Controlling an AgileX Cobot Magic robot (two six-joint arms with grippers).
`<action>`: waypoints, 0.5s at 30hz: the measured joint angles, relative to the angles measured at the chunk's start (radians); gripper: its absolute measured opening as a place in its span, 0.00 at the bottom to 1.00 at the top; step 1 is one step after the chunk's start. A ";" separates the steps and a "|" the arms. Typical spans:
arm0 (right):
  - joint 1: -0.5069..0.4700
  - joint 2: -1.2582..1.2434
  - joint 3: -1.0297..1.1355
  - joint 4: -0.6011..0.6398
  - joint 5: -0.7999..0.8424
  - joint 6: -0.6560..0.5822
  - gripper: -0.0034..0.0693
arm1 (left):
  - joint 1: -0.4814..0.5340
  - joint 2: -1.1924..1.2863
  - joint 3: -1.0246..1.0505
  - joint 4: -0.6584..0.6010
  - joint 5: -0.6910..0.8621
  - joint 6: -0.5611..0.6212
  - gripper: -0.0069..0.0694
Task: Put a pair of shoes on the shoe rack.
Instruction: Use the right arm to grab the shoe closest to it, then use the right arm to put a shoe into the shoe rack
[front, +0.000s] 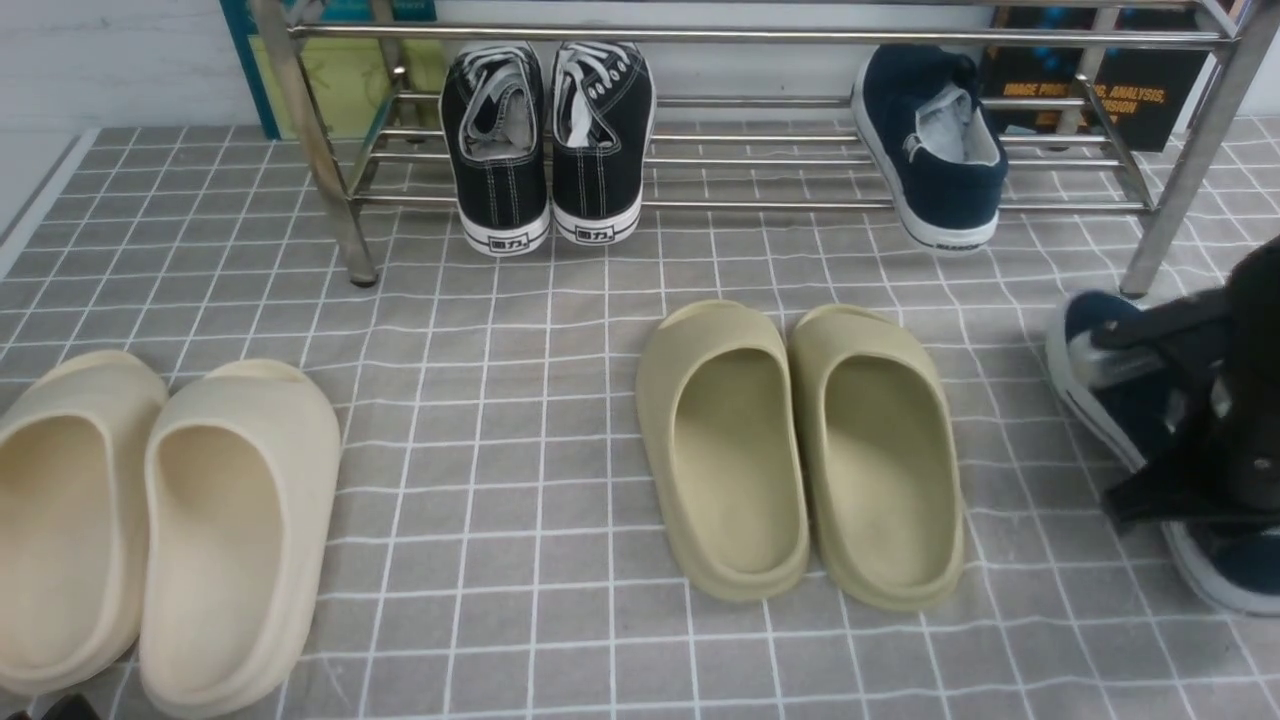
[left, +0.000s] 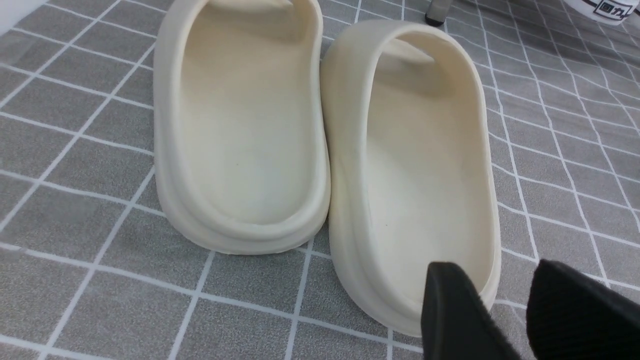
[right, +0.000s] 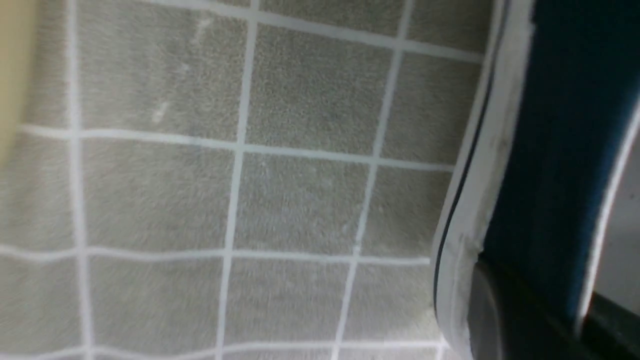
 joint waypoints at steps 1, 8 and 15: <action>0.000 -0.008 -0.001 0.000 0.000 -0.001 0.09 | 0.000 0.000 0.000 0.000 0.000 0.000 0.40; 0.000 -0.158 -0.143 0.072 0.090 -0.136 0.09 | 0.000 0.000 0.000 0.000 0.000 -0.001 0.40; 0.000 -0.039 -0.273 0.076 0.113 -0.204 0.09 | 0.000 0.000 0.000 0.000 0.000 -0.001 0.40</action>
